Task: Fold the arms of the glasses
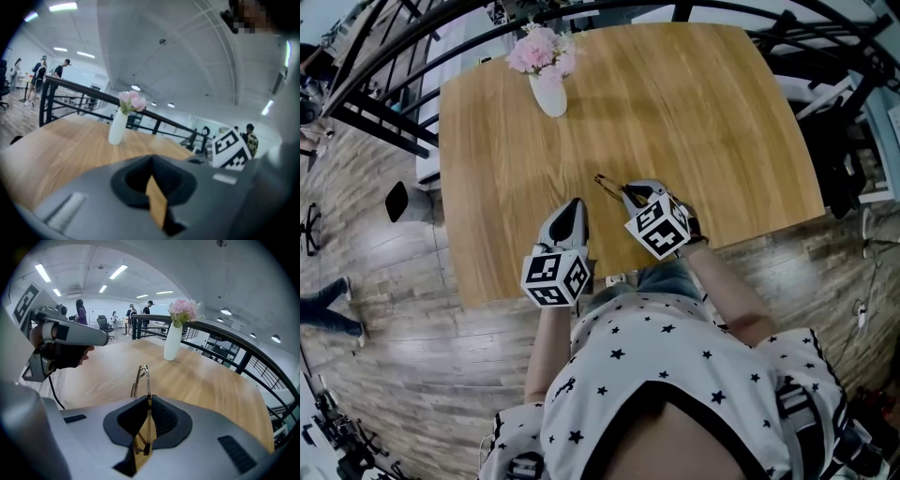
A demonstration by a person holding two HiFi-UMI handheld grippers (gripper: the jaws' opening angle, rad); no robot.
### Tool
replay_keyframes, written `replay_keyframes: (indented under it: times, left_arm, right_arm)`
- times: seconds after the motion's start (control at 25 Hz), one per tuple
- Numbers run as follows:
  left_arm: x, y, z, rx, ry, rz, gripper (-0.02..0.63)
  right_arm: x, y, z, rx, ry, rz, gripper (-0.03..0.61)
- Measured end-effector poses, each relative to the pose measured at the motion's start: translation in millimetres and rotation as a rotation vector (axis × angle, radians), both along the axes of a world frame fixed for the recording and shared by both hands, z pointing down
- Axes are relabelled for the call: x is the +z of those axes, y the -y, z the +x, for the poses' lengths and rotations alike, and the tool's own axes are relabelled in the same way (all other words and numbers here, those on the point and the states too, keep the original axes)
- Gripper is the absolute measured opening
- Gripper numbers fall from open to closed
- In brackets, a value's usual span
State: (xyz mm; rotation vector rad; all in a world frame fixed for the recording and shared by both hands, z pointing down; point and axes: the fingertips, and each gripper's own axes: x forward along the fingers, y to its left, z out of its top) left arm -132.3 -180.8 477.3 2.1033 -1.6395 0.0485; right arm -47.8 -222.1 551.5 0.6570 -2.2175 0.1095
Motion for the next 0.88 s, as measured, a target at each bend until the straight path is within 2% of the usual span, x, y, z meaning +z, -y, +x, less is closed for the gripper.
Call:
replay_keyframes:
  times: [0.36, 0.64, 0.88]
  left_arm:
    - [10.5, 8.6, -1.1, -0.014, -0.010, -0.027, 0.008]
    - [16.1, 10.5, -5.4, -0.024, -0.013, -0.048, 0.008]
    - [18.5, 11.9, -5.8, -0.028, -0.025, -0.051, 0.008]
  right_arm:
    - [30.9, 12.9, 0.3, -0.028, -0.075, -0.030, 0.021]
    - [45.9, 18.0, -3.0, -0.060, -0.140, -0.018, 0.021]
    - [50.0, 16.7, -4.4, -0.076, -0.157, -0.015, 0.021]
